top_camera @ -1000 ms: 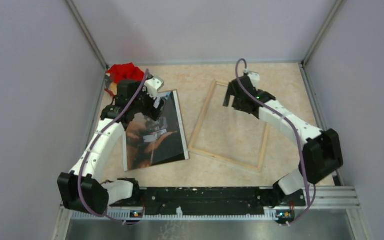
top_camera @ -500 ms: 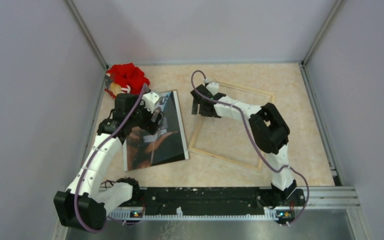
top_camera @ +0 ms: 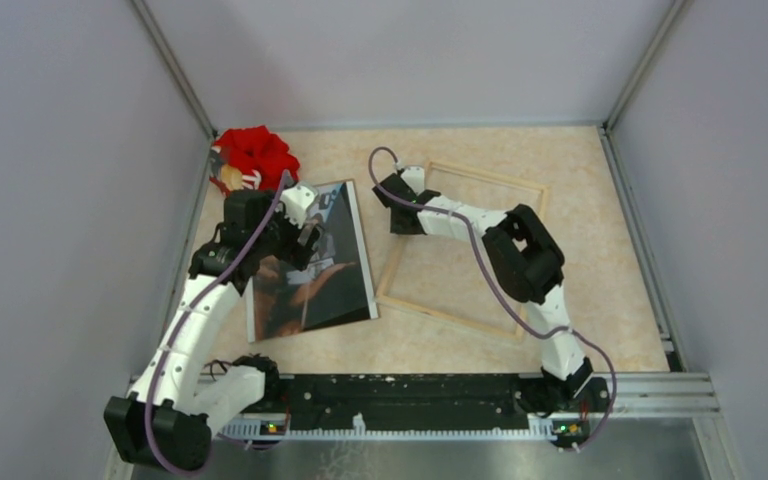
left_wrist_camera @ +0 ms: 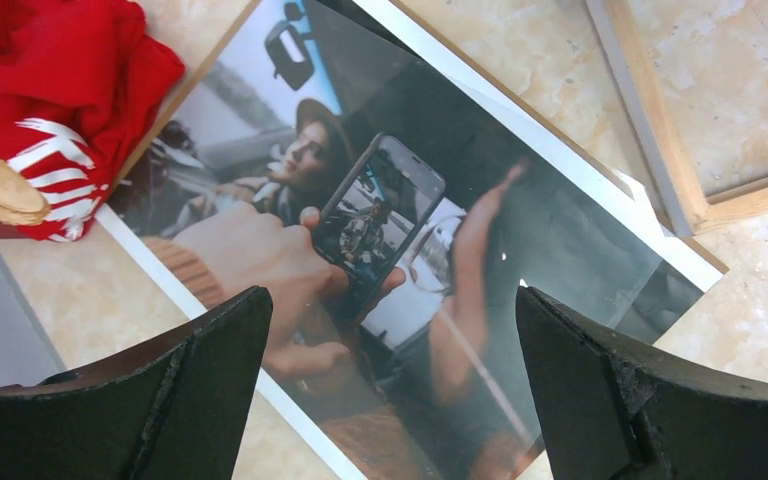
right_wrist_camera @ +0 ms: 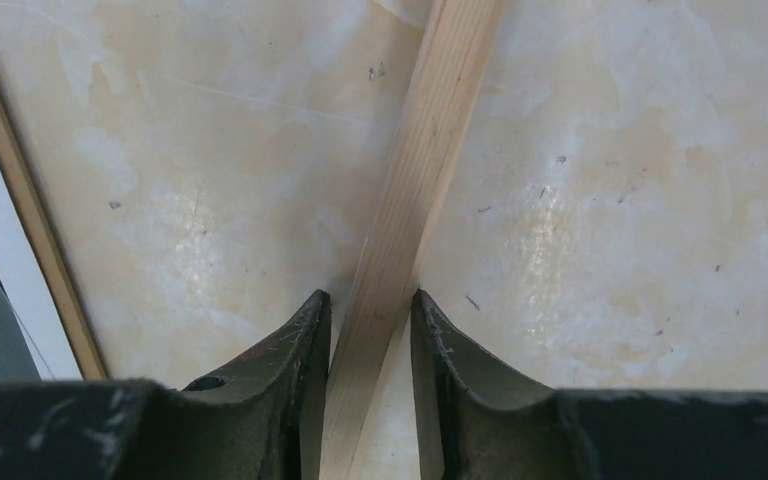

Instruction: Put the photo into the frame

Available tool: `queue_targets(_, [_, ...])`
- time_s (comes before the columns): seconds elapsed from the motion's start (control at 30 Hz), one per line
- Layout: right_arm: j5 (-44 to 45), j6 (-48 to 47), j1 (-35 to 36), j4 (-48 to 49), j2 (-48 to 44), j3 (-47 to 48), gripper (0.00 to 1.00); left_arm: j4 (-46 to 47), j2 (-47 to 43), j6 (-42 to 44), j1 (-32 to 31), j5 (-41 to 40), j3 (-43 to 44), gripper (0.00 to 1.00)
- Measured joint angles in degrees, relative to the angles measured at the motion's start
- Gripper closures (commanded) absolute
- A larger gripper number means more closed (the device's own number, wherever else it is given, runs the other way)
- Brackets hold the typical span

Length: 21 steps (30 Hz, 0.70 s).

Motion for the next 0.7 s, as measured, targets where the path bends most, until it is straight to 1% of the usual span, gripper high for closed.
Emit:
queue_targets(0.13, [0.3,-1.2,0.2,4.4,-2.9,-5.6,0.81,0.2,-1.4,0.9,0.1,-0.9,0.0,0.02])
queue_targets(0.17, [0.3,-2.4,0.2,5.7,-4.8,-8.7,0.83,0.2,-1.4,1.0,0.1,-1.0,0.0,0.02])
queue_targets(0.3, [-0.2,-5.1,0.4,7.7,-9.9,-16.3,0.95,0.0,-0.6,1.1,0.2,-1.4,0.0,0.02])
queue_targets(0.33, [-0.5,-5.7,0.4,7.9,-11.0,-17.8,0.96,0.0,-0.3,1.1,0.2,-1.6,0.0,0.02])
queue_targets(0.37, [-1.3,-7.6,0.4,8.0,-13.6,-21.3,0.97,-0.1,0.1,1.1,0.2,-2.1,0.1,0.02])
queue_targets(0.57, [-2.3,-9.8,0.4,9.2,-15.9,-24.6,0.97,-0.2,0.1,1.3,0.2,-2.6,0.2,0.02])
queue_targets(0.7, [-2.3,-10.5,0.3,9.2,-16.3,-25.0,0.97,-0.2,0.1,1.3,0.2,-2.6,0.3,0.02])
